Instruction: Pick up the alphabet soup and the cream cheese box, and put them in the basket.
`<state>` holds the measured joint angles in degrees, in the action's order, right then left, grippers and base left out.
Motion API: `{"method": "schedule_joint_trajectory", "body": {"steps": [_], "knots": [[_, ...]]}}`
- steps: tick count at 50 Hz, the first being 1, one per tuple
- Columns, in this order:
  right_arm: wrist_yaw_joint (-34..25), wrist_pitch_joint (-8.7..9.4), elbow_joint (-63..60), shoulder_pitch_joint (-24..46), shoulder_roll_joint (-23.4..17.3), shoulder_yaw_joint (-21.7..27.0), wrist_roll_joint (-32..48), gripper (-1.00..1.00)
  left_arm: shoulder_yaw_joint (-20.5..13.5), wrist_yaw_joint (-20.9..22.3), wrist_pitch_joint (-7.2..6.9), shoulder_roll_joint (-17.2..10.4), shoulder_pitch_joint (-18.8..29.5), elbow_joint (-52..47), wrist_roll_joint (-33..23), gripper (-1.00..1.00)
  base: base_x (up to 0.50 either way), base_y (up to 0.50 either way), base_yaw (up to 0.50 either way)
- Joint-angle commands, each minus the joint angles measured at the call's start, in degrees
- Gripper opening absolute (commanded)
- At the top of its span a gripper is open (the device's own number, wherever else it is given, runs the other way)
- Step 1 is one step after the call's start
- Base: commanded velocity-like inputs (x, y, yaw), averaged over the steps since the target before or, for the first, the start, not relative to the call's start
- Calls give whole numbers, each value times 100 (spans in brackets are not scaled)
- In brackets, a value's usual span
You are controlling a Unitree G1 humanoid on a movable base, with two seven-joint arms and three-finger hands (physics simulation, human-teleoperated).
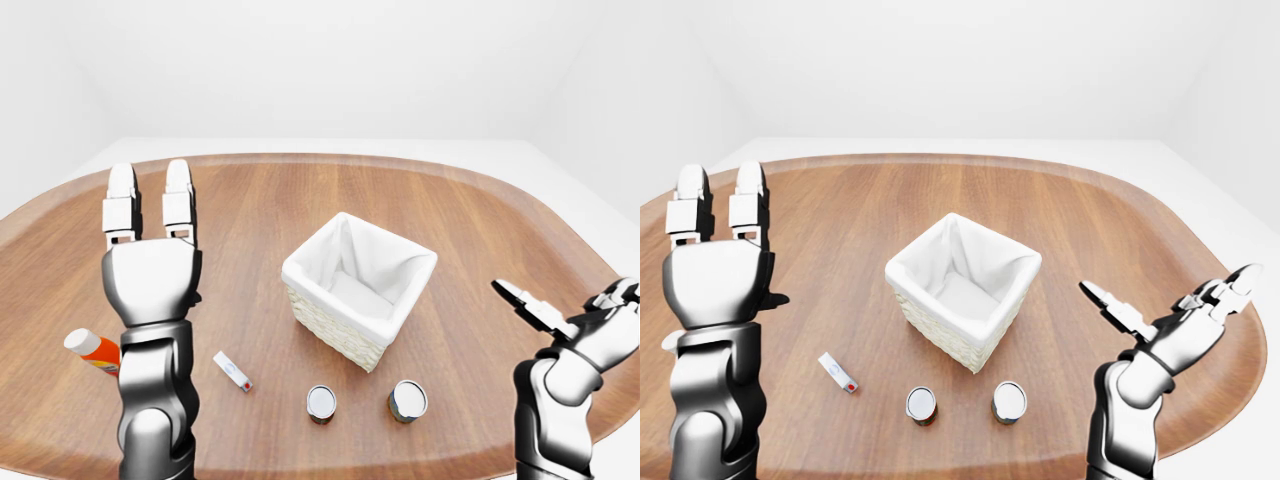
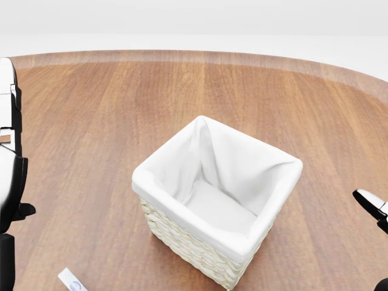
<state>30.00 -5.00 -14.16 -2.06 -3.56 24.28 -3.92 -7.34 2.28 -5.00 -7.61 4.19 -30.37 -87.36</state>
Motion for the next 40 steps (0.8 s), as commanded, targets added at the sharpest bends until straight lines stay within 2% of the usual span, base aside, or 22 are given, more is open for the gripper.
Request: {"method": "schedule_joint_trajectory", "body": {"steps": [1,30,34,37,38,40], "knots": [[0,0,-92,-16,5,-1,35,100,-69,169,0,31,25,-172,-232,100,0,0,0],[0,0,-93,-12,14,8,42,100,-64,168,0,26,24,-172,-230,100,0,0,0],[0,8,-131,-13,19,7,42,100,-73,149,0,22,-123,-156,-243,100,0,0,0],[0,0,-117,-15,22,7,43,100,-83,227,0,-69,-171,-76,-157,100,0,0,0],[0,0,-93,-9,21,5,43,100,-95,165,0,-103,-172,-60,-287,100,0,0,0],[0,0,-70,-1,15,6,38,100,-120,142,67,-100,-198,-94,-375,100,0,0,0]]}}
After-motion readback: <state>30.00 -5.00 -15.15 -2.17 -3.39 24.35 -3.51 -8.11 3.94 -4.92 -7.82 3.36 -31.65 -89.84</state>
